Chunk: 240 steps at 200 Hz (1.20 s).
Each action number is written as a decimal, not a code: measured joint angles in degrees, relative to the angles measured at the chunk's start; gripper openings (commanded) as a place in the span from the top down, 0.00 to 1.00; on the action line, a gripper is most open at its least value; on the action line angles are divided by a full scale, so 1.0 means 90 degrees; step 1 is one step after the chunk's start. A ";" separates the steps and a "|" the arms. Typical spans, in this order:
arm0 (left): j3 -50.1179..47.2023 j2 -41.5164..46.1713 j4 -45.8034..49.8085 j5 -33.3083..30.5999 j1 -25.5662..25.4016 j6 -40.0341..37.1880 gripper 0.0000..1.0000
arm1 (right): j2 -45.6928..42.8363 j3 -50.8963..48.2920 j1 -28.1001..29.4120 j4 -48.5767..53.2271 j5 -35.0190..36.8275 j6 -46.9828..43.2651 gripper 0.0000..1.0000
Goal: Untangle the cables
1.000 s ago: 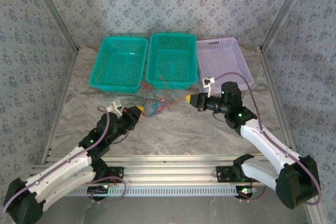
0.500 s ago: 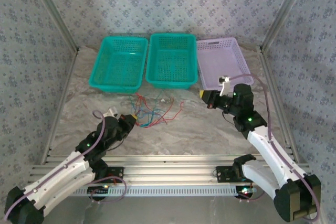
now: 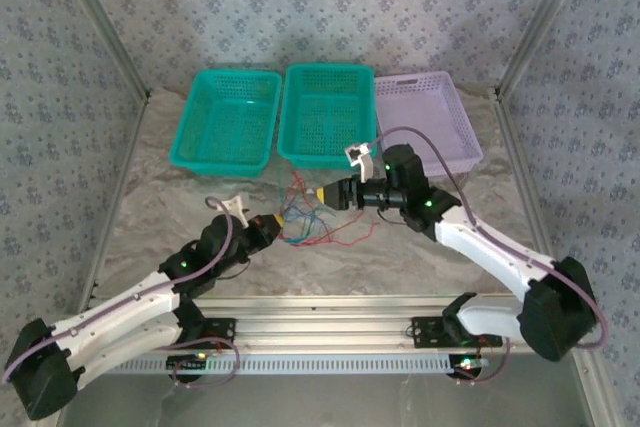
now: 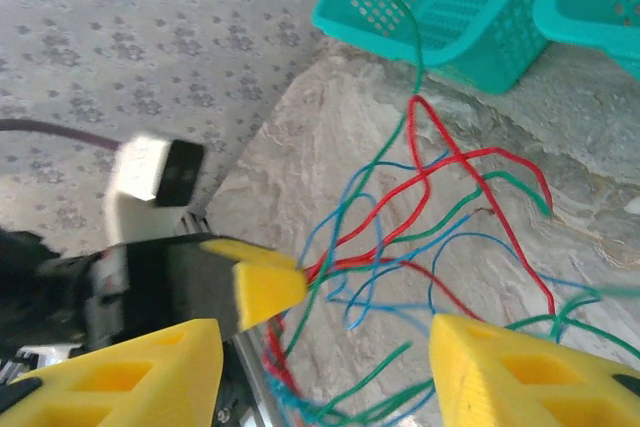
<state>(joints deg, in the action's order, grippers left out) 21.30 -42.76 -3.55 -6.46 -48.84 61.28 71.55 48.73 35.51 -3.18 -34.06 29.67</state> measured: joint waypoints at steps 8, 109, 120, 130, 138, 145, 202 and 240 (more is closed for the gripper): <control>0.0019 0.0000 -0.0073 0.0005 -0.0092 -0.0165 1.00 | 0.0177 0.0058 0.0000 -0.0002 0.0019 0.0010 0.38; 0.0153 -0.0573 -0.0520 0.0143 -0.0457 -0.1139 1.00 | 0.1018 0.0753 0.0347 0.0107 0.0901 -0.0316 0.47; 0.0206 -0.0629 -0.0525 0.0146 -0.0481 -0.1197 1.00 | 0.0937 0.0755 0.0410 0.0231 0.1195 -0.0432 0.50; 0.0260 -0.0648 -0.0520 0.0146 -0.0493 -0.1229 1.00 | 0.0845 0.0760 0.0478 0.0308 0.1447 -0.0588 0.53; 0.0299 -0.0658 -0.0522 0.0143 -0.0493 -0.1263 1.00 | 0.0772 0.0782 0.0544 0.0401 0.1644 -0.0680 0.56; 0.0330 -0.0665 -0.0527 0.0141 -0.0493 -0.1268 1.00 | 0.0746 0.0838 0.0605 0.0508 0.1763 -0.0758 0.60; 0.0449 -0.0665 -0.0442 0.0068 -0.0493 -0.1360 1.00 | 0.0741 0.1064 0.0714 0.0894 0.2244 -0.1095 0.88; 0.0454 -0.0665 -0.0413 0.0039 -0.0493 -0.1360 1.00 | 0.0631 0.1032 0.0663 0.1008 0.2552 -0.1168 1.00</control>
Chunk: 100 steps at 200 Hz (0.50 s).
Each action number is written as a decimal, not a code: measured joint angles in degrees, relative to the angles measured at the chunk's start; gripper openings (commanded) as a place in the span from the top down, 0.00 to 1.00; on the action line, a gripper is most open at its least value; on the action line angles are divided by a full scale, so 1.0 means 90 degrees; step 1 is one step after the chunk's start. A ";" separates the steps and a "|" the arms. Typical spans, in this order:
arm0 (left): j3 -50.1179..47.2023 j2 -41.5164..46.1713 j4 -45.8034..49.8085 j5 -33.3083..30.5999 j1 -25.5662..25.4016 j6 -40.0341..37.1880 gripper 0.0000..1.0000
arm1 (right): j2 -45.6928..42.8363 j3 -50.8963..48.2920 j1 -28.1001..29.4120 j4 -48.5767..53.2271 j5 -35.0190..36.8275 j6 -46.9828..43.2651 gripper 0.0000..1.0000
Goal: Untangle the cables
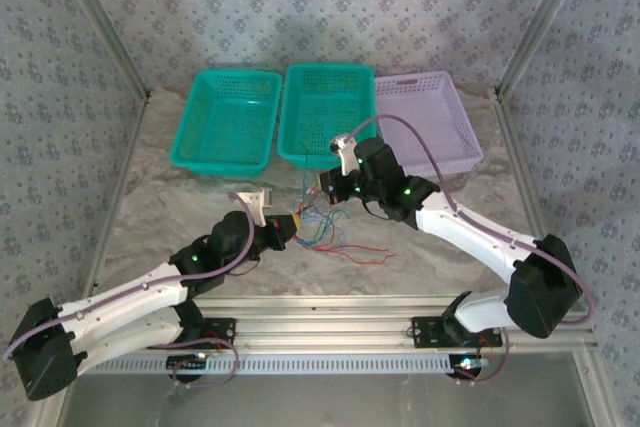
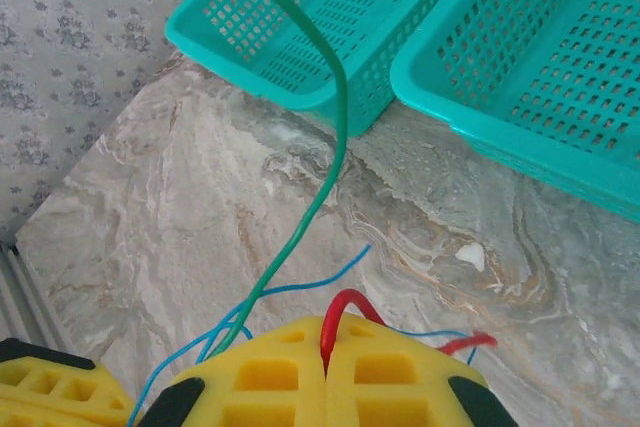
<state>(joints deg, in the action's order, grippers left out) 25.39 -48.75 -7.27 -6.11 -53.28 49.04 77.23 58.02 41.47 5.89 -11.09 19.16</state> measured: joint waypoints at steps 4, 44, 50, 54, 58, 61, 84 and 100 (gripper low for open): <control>0.0007 0.0000 0.0002 -0.0005 0.0000 0.0000 1.00 | -0.0058 -0.0022 -0.0015 0.0012 0.0024 0.0002 1.00; 0.0102 0.0092 -0.0231 -0.0036 -0.0046 -0.0022 1.00 | -0.0850 -0.0311 -0.0301 0.0289 0.0141 0.0097 1.00; 0.0124 0.0129 -0.0299 -0.0017 -0.0058 -0.0024 1.00 | -0.0957 -0.0340 -0.0374 0.0333 0.0117 0.0136 1.00; 0.0138 0.0158 -0.0364 0.0007 -0.0061 -0.0024 1.00 | -0.1030 -0.0362 -0.0440 0.0350 0.0083 0.0180 1.00; 0.0148 0.0172 -0.0410 0.0019 -0.0061 -0.0024 1.00 | -0.1090 -0.0379 -0.0495 0.0367 0.0053 0.0221 1.00; 0.0155 0.0187 -0.0447 0.0032 -0.0066 -0.0024 1.00 | -0.1134 -0.0393 -0.0534 0.0374 0.0005 0.0248 1.00; 0.0199 0.0236 -0.0631 0.0104 -0.0100 -0.0046 1.00 | -0.1469 -0.0537 -0.0911 0.0515 -0.0350 0.0527 1.00; 0.0214 0.0243 -0.0670 0.0134 -0.0100 -0.0068 1.00 | -0.1666 -0.0644 -0.1173 0.0665 -0.0610 0.0707 1.00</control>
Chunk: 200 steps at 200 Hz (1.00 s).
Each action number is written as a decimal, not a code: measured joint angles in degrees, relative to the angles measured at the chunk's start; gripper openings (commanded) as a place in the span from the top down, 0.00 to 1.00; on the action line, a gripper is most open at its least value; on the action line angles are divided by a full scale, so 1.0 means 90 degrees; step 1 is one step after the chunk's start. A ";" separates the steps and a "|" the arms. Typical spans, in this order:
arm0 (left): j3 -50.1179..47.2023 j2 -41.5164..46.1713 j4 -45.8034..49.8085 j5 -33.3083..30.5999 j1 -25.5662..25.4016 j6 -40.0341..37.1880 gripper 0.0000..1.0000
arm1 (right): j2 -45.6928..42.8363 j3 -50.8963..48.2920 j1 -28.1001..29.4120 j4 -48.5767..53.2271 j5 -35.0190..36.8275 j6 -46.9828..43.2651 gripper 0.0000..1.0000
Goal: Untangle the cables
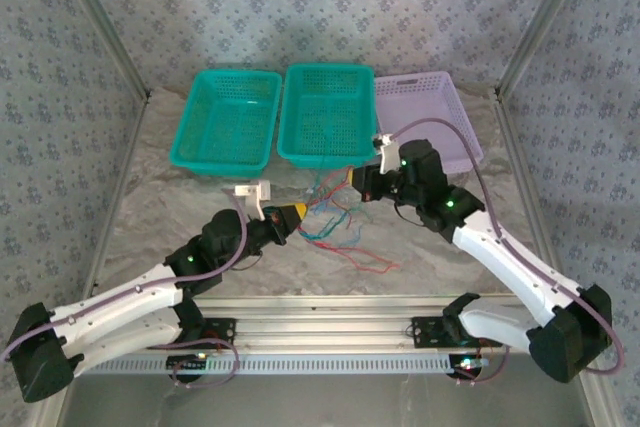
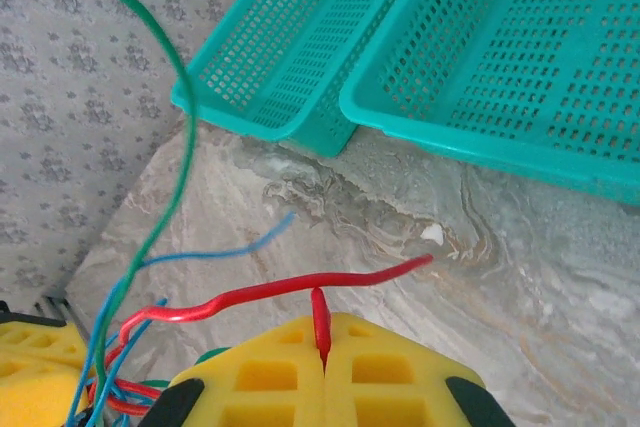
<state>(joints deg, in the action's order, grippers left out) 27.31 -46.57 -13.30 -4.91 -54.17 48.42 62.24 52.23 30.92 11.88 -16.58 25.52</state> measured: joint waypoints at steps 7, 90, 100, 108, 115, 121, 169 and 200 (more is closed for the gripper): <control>0.0005 0.0005 -0.0002 0.0019 -0.0002 -0.0005 1.00 | -0.0073 -0.0036 -0.0102 0.0053 -0.0051 0.0066 1.00; 0.0010 0.0095 0.0600 -0.0083 0.0007 -0.0313 1.00 | -0.0459 -0.0063 -0.1222 0.0495 0.0561 0.0318 1.00; 0.0015 0.0053 0.0675 -0.0129 0.0010 -0.0372 1.00 | -0.0483 -0.0063 -0.1321 0.0571 0.0753 0.0357 1.00; 0.0015 0.0034 0.0857 -0.0231 0.0049 -0.0423 1.00 | -0.0520 -0.0058 -0.1469 0.0622 0.1100 0.0362 1.00; 0.0015 0.0015 0.1073 -0.0299 0.0119 -0.0459 1.00 | -0.0576 -0.0034 -0.1702 0.0670 0.1443 0.0386 1.00; 0.0015 -0.0015 0.1212 -0.0359 0.0187 -0.0500 1.00 | -0.0629 -0.0017 -0.1889 0.0695 0.1695 0.0408 1.00; 0.0015 -0.0063 0.1955 -0.0559 0.0852 -0.0716 1.00 | -0.1044 0.0398 -0.2446 0.0833 0.2613 0.0573 1.00; 0.0015 -0.0078 0.2210 -0.0641 0.1100 -0.0816 1.00 | -0.1222 0.0680 -0.2450 0.0952 0.2800 0.0573 1.00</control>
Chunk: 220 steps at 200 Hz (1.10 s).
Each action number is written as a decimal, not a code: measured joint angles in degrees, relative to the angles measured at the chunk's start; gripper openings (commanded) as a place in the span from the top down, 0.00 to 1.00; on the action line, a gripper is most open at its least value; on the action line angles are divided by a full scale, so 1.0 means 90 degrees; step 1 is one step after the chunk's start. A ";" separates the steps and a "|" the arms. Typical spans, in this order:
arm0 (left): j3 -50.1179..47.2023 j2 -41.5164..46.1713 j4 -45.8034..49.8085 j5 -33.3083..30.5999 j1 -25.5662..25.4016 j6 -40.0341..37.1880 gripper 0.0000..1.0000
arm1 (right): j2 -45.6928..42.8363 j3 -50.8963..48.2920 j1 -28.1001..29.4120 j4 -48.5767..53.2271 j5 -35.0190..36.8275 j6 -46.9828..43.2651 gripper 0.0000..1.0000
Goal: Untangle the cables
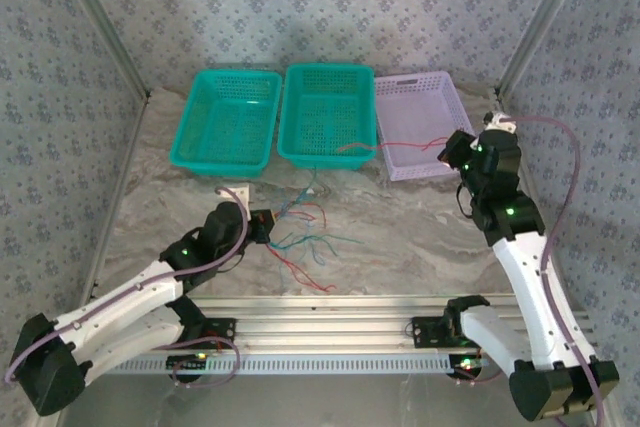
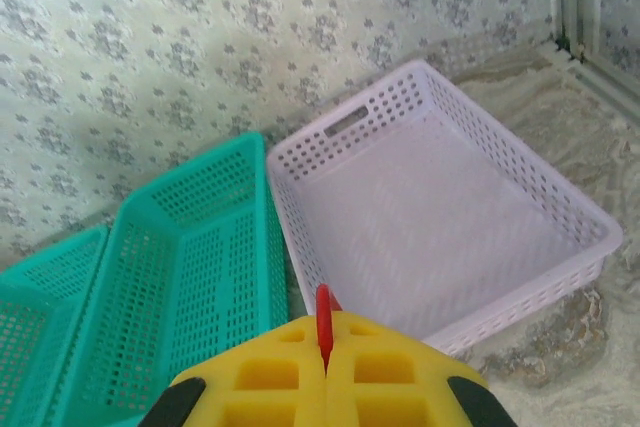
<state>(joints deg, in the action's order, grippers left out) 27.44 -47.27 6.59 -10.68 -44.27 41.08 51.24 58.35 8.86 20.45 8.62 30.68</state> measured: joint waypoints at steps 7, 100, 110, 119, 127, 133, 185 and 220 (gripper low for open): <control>0.0000 -0.0022 0.0019 -0.0019 0.0046 -0.0017 1.00 | -0.0061 0.0058 0.0000 0.0044 0.0034 0.0000 1.00; 0.0435 -0.0920 0.0061 -0.0301 0.0301 -0.0403 1.00 | 0.0304 0.1202 0.0495 0.0452 0.1421 -0.0427 1.00; 0.0561 -0.0981 0.0061 -0.0323 0.0301 -0.0444 1.00 | 0.0532 0.1401 0.0534 0.0476 0.1651 -0.0522 1.00; 0.0673 -0.1037 0.0056 -0.0347 0.0301 -0.0471 1.00 | 0.0758 0.1559 0.0549 0.0469 0.1841 -0.0595 1.00; 0.0760 -0.1083 0.0049 -0.0357 0.0301 -0.0503 1.00 | 0.0996 0.1688 0.0549 0.0469 0.2018 -0.0687 1.00; 0.0818 -0.1115 0.0046 -0.0374 0.0301 -0.0522 1.00 | 0.1158 0.1766 0.0549 0.0459 0.2135 -0.0741 1.00; 0.1066 -0.1321 0.0051 -0.0396 0.0301 -0.0610 1.00 | 0.3077 0.2635 0.0367 0.0488 0.2599 -0.1137 1.00; 0.1066 -0.1319 0.0109 -0.0413 0.0301 -0.0612 1.00 | 0.4415 0.3371 0.0049 0.0610 0.2470 -0.1231 1.00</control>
<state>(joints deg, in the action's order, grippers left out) 37.04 -59.13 7.57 -14.39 -41.56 35.57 90.98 88.68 9.30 25.93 30.85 19.59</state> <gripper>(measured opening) 0.041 0.045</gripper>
